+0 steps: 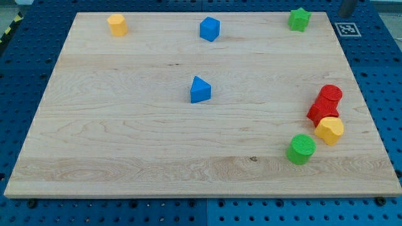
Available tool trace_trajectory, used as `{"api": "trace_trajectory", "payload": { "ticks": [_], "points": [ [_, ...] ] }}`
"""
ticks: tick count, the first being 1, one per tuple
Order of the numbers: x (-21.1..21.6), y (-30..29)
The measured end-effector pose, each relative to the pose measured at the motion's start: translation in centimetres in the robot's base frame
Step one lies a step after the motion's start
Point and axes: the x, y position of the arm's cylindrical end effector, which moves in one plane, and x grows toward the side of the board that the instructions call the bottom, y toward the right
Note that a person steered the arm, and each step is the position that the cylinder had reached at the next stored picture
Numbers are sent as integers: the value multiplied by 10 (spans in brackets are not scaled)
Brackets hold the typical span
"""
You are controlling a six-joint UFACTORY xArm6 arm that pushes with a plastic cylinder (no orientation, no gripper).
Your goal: Slide the green star slightly towards left
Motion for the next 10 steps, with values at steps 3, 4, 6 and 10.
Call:
{"api": "trace_trajectory", "payload": {
  "ticks": [3,4,6,10],
  "points": [
    [3,0],
    [7,-2],
    [27,-46],
    [27,-63]
  ]
}}
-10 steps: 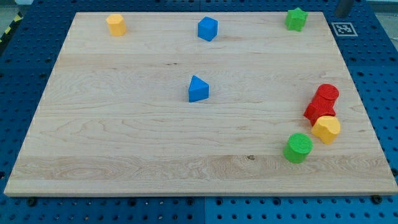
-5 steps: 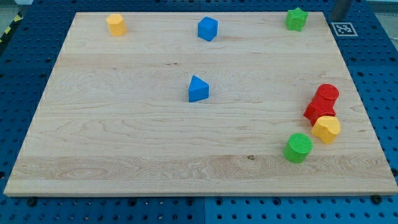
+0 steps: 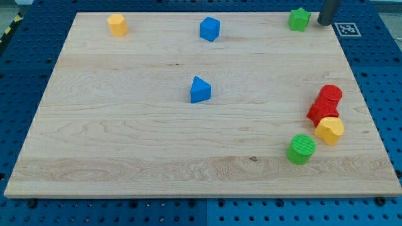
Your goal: Slide the green star slightly towards left
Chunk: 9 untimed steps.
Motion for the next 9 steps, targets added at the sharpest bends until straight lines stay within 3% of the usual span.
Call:
{"api": "trace_trajectory", "payload": {
  "ticks": [9],
  "points": [
    [3,11]
  ]
}}
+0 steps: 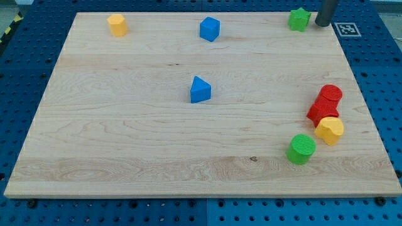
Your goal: Slide the green star slightly towards left
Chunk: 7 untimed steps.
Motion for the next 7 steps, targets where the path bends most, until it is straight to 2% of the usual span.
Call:
{"api": "trace_trajectory", "payload": {
  "ticks": [2,3,4,7],
  "points": [
    [0,20],
    [-1,-6],
    [-1,-72],
    [-3,-64]
  ]
}}
